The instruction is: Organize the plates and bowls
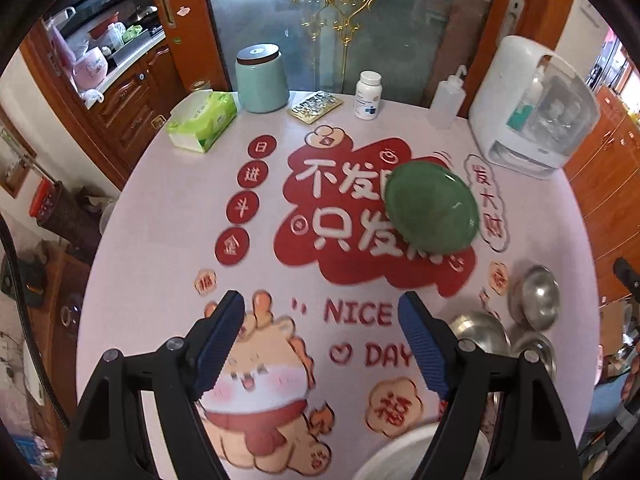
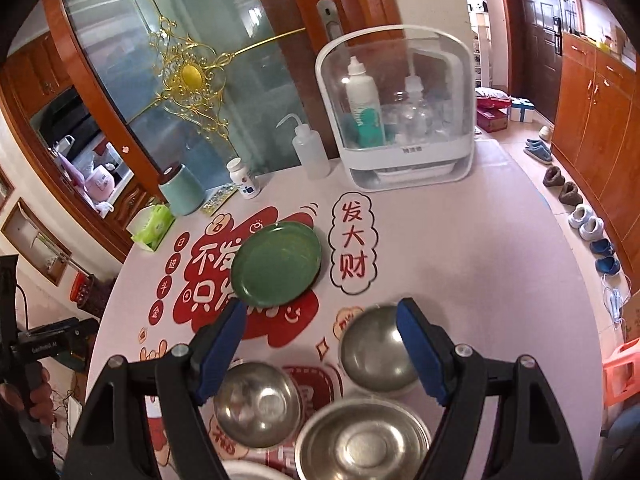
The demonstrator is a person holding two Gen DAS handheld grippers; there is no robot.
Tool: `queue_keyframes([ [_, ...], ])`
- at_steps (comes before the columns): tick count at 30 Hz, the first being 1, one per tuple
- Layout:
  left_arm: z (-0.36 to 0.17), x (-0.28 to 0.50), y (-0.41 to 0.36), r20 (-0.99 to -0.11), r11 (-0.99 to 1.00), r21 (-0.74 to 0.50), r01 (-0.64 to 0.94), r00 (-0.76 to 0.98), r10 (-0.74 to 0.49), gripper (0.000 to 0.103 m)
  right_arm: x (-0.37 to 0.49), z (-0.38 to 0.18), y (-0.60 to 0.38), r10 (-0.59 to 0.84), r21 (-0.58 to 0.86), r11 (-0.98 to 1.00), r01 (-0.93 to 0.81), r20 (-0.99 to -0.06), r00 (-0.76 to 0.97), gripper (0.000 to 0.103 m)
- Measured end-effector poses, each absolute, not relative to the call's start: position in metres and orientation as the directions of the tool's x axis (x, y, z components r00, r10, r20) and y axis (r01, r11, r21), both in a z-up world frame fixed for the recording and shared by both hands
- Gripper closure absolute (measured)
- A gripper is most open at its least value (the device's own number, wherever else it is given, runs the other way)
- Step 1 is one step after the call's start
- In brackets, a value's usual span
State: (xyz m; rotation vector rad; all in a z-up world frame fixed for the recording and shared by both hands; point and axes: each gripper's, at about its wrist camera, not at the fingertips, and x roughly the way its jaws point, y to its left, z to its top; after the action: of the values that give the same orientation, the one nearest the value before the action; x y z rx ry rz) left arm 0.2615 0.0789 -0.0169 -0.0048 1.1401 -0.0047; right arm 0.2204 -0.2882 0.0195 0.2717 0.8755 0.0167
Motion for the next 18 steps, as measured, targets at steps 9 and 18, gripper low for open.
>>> queue_keyframes([
  [9,-0.04,0.34,0.077,-0.92,1.0,0.008,0.022,0.392,-0.001,0.025,0.294,-0.011,-0.274,0.123,0.23,0.967,0.105,-0.791,0.599,0.026],
  [18,-0.082,0.389,0.066,-0.934,0.999,-0.014,0.036,0.357,-0.025,0.025,0.343,-0.054,-0.272,0.2,0.313,0.943,0.114,-0.806,0.557,0.026],
])
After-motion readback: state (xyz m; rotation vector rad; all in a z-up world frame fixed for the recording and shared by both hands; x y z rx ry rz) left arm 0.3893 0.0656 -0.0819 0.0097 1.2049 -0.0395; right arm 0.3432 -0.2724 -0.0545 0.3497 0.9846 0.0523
